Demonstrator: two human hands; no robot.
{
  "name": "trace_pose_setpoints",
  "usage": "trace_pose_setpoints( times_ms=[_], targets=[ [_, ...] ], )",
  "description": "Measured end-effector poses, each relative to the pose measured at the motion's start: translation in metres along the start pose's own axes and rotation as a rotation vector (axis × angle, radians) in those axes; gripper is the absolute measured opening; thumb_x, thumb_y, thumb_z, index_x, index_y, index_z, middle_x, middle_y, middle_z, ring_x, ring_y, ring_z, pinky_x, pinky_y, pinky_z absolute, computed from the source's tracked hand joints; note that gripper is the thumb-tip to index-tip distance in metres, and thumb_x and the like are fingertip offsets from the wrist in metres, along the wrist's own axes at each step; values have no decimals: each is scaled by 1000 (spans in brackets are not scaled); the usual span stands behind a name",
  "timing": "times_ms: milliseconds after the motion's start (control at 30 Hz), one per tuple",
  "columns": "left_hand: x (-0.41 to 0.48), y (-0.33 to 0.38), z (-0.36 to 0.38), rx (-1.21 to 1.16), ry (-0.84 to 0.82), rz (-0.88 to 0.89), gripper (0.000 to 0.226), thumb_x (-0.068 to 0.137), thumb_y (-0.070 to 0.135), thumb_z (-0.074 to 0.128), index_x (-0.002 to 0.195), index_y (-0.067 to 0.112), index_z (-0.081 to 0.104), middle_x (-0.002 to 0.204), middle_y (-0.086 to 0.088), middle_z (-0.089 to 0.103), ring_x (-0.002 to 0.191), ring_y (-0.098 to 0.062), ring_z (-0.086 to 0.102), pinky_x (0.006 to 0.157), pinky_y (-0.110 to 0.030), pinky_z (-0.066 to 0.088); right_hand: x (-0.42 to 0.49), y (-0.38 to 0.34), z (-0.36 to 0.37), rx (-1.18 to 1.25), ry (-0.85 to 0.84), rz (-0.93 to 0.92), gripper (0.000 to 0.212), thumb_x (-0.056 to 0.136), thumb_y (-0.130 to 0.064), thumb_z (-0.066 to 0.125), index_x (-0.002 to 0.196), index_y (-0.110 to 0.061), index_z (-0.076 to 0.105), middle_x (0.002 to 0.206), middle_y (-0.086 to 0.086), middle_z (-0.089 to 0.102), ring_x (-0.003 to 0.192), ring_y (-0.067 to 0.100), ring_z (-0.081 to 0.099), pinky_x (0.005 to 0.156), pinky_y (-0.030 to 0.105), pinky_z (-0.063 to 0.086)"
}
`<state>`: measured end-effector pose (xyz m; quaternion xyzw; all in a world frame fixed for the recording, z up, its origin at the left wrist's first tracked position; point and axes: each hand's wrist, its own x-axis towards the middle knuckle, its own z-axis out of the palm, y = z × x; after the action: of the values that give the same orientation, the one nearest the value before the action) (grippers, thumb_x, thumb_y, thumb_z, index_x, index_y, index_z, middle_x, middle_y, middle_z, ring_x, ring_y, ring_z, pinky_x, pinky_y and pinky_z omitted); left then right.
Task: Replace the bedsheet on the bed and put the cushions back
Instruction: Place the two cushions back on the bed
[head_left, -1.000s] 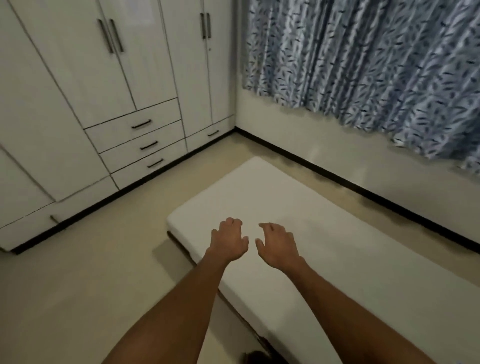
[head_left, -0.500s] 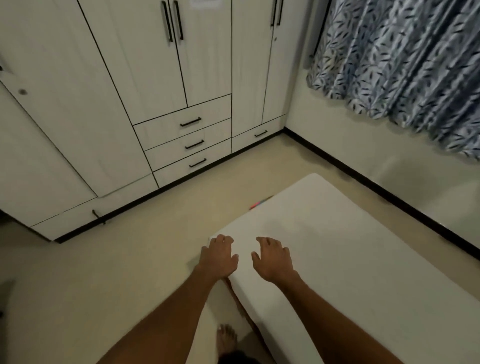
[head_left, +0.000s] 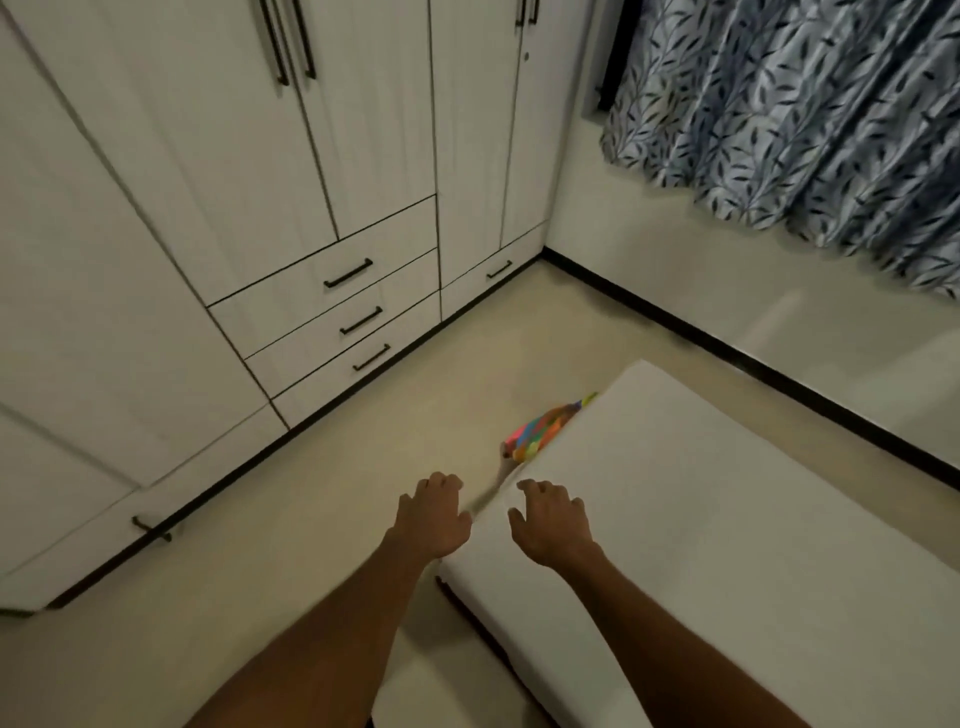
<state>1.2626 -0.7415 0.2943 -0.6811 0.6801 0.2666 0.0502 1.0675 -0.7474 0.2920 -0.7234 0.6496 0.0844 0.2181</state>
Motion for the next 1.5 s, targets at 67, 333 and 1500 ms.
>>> trace_pose_setpoints(
  times_ms=[67, 333, 1500],
  targets=[
    [37, -20, -16, 33, -19, 58, 50, 101, 43, 49, 146, 21, 42, 148, -2, 44, 136, -24, 45, 107, -45, 40, 29, -18, 0, 17, 1, 69, 55, 102, -49, 42, 150, -21, 41, 148, 6, 51, 135, 28, 48, 108, 48, 38],
    [151, -102, -93, 153, -134, 235, 50, 100, 42, 50, 145, 20, 44, 146, -5, 46, 134, -27, 47, 106, -46, 42, 117, -110, -15, 168, -9, 316, 54, 100, -49, 43, 146, -21, 43, 144, 7, 53, 131, 29, 50, 106, 49, 42],
    [701, 13, 109, 171, -589, 350, 58, 98, 40, 54, 151, 19, 41, 141, -8, 50, 131, -31, 50, 104, -47, 45, 611, 144, 99, 1076, -15, 1025, 64, 98, -35, 60, 152, -5, 43, 148, 16, 53, 134, 35, 53, 100, 29, 44]
  ],
)
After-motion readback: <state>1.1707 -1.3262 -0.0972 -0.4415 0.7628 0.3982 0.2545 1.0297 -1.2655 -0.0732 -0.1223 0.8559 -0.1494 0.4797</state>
